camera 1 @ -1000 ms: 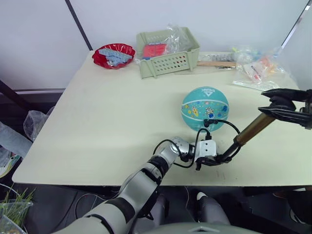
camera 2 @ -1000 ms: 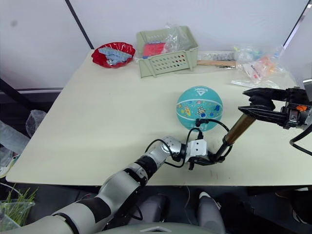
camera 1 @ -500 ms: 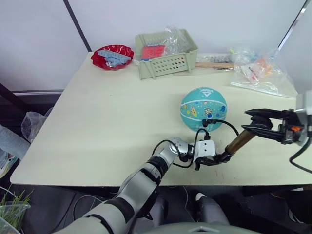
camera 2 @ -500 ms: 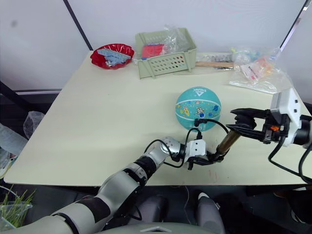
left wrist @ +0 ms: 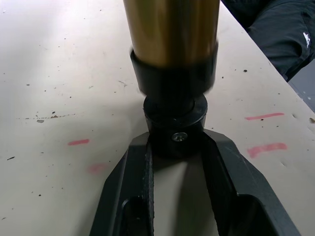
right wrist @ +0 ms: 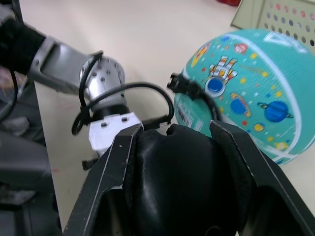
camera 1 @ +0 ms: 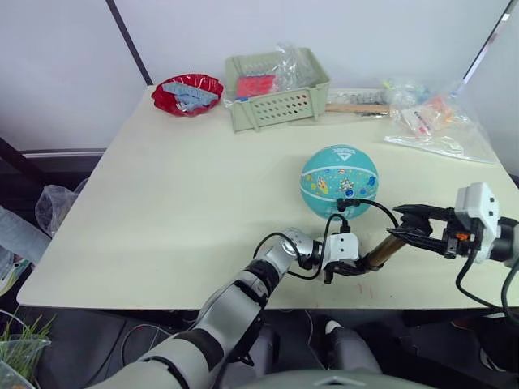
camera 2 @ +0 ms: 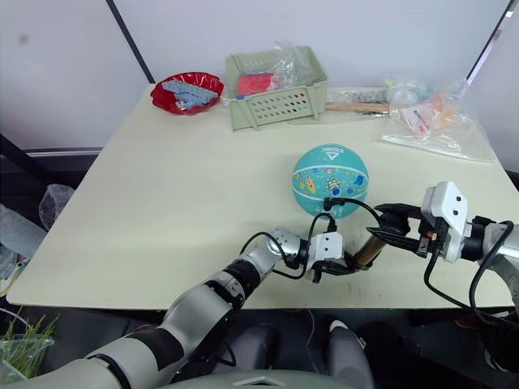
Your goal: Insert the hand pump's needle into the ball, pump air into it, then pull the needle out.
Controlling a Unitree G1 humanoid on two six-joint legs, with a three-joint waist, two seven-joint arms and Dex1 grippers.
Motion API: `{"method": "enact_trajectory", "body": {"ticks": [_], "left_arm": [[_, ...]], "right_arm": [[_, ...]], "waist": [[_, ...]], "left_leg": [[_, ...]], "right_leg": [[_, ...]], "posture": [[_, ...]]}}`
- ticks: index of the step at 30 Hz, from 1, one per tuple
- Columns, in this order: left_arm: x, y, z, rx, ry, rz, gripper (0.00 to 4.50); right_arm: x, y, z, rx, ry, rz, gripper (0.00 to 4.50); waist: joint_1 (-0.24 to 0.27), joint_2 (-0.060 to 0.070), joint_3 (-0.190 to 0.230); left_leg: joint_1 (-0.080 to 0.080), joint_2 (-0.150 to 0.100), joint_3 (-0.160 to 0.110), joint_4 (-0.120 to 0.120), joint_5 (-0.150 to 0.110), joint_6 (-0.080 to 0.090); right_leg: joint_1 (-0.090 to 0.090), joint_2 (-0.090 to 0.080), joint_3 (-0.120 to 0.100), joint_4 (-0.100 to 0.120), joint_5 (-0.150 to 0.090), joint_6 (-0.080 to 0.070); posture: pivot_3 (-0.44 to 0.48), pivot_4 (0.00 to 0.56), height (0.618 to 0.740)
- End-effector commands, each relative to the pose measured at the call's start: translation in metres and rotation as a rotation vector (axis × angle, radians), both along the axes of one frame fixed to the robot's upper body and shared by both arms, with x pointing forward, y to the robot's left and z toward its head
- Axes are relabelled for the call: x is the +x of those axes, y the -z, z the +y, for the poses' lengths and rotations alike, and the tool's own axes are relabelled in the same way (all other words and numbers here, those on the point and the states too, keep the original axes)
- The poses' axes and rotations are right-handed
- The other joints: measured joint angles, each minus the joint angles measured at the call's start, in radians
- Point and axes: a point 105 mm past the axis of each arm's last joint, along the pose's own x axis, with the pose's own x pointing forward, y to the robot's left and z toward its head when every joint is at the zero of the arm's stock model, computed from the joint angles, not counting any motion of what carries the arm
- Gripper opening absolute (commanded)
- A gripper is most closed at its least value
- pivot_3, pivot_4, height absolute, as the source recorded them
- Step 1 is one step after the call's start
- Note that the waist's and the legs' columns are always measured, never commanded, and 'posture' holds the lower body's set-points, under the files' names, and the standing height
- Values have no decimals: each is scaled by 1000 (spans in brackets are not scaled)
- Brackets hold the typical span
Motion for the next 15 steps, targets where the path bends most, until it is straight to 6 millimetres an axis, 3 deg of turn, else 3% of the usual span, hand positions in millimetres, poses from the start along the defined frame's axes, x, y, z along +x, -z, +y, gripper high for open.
{"method": "enact_trajectory", "body": {"ticks": [1,6,10,13,15], "left_arm": [[-14,34,22,149,10,81,980],[-14,35,22,150,11,81,980],[-14,35,23,150,12,82,980],[-15,35,24,154,14,82,980],[-15,35,23,153,14,82,980]], "right_arm": [[-5,-45,-4,26,-45,-112,1632],[-9,-87,-10,17,-62,-164,1632],[-11,-103,-12,22,-62,-168,1632],[-17,-127,-12,35,-66,-194,1632],[-19,-128,-10,17,-73,-182,1632]], "waist": [[0,1,1],[0,5,4],[0,5,5],[0,8,6],[1,8,6]], "left_leg": [[0,0,0,0,0,0],[-1,0,0,0,0,0],[-1,0,0,0,0,0],[-2,0,1,0,0,0],[-1,0,1,0,0,0]], "right_leg": [[0,0,0,0,0,0],[0,0,0,0,0,0],[-1,-1,0,0,0,0],[-1,-1,0,0,0,0],[-2,-2,1,0,0,0]], "posture": [[0,150,740],[0,150,740],[0,150,740],[0,150,740],[0,150,740]]}}
